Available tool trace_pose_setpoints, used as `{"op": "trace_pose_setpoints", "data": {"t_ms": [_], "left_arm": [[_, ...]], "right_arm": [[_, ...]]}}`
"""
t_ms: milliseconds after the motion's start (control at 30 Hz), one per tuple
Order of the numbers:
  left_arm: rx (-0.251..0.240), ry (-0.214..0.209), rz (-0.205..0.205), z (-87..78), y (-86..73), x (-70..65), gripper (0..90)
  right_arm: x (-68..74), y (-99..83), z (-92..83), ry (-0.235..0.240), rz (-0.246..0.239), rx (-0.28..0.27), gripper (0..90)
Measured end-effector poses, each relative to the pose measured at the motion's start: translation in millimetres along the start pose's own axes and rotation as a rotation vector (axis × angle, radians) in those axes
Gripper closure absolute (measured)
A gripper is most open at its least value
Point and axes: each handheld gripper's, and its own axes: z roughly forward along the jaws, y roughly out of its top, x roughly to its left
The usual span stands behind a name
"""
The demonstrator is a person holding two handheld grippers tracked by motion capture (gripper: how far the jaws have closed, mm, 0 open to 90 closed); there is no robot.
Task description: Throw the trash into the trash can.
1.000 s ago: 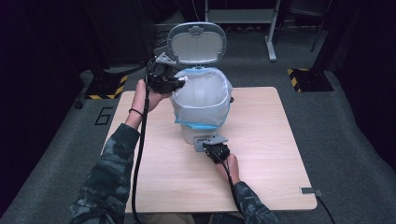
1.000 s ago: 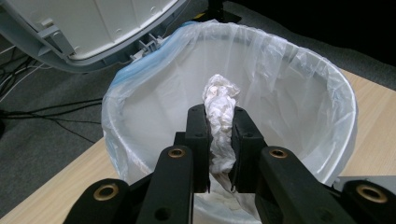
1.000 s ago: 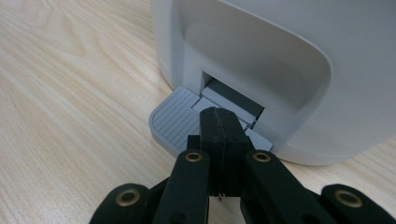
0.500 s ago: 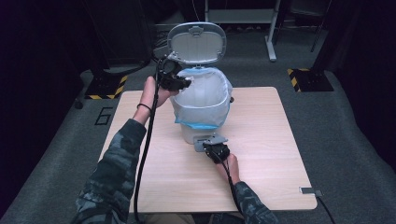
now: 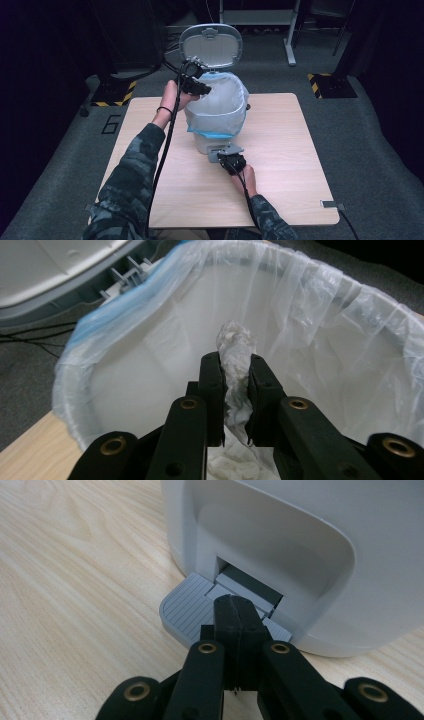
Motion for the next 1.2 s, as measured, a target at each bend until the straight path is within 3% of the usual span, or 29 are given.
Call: {"op": "trace_pose_setpoints", "data": {"t_ms": [333, 400, 433, 500, 567, 733, 1200], "left_arm": [[0.026, -0.01, -0.012, 22.0, 6.3, -4.6, 79.0], [0.024, -0.003, -0.017, 24.5, 6.7, -5.9, 74.6], [0.032, -0.006, -0.019, 25.0, 6.9, -5.9, 67.8], [0.036, 0.001, -0.031, 25.6, 6.8, -6.4, 45.8], [0.049, 0.008, -0.053, 25.0, 5.4, -6.3, 31.3], [0.04, 0.015, -0.052, 11.9, 1.4, -4.9, 15.5], [-0.053, 0.026, -0.048, -35.0, -24.3, -5.1, 9.1]], "right_arm": [[-0.2, 0.0, -0.1, 0.001, 0.0, 0.0, 90.0], [-0.2, 0.0, -0.1, 0.001, 0.0, 0.0, 90.0], [-0.3, 0.0, -0.1, 0.001, 0.001, 0.0, 90.0], [-0.4, 0.0, -0.1, 0.001, 0.001, 0.0, 90.0], [-0.4, 0.0, -0.1, 0.002, 0.002, 0.0, 90.0], [-0.7, 0.0, -0.2, 0.003, 0.004, 0.001, 90.0], [-0.8, 0.1, -0.6, 0.007, 0.009, 0.006, 90.0]]}}
